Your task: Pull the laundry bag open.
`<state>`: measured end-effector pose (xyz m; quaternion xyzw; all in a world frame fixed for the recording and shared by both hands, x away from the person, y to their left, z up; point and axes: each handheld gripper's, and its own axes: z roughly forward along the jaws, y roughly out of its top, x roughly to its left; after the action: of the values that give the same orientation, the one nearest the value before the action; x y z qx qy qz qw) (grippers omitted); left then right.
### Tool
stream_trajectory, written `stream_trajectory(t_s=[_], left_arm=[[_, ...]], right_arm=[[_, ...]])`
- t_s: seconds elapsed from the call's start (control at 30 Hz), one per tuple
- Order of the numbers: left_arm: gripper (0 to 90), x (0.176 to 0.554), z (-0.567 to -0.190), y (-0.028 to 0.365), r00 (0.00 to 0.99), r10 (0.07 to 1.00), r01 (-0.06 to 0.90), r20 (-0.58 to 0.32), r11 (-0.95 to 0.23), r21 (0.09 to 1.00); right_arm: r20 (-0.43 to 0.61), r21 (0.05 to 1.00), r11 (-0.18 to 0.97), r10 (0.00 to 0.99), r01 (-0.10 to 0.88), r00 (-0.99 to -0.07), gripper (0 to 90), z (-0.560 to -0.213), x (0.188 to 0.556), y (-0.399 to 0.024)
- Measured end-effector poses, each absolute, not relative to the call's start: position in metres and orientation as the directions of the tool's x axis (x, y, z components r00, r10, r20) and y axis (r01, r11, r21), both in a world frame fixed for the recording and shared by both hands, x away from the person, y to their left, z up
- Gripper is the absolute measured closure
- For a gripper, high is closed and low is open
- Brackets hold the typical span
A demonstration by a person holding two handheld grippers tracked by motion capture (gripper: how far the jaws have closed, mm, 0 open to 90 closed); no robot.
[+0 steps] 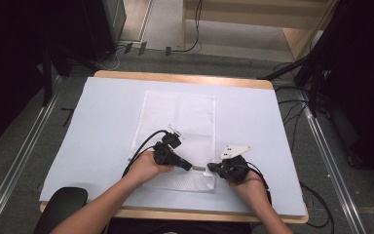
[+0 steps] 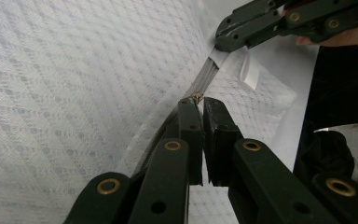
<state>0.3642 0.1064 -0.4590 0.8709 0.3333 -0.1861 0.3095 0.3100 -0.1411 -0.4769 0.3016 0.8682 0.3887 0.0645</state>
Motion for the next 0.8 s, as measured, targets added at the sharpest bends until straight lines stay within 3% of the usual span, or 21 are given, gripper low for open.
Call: stream_trajectory(t_s=[0.43, 0.8], left_arm=[[87.4, 0.359, -0.463, 0.094, 0.725, 0.479, 0.684, -0.495, -0.586, 0.434], [88.5, 0.361, -0.454, 0.106, 0.737, 0.482, 0.671, -0.473, -0.605, 0.429]], right_arm=[[0.115, 0.705, 0.526, 0.578, 0.477, -0.808, 90.0, -0.475, 0.309, -0.14], [0.121, 0.711, 0.52, 0.573, 0.474, -0.811, 90.0, -0.477, 0.31, -0.141]])
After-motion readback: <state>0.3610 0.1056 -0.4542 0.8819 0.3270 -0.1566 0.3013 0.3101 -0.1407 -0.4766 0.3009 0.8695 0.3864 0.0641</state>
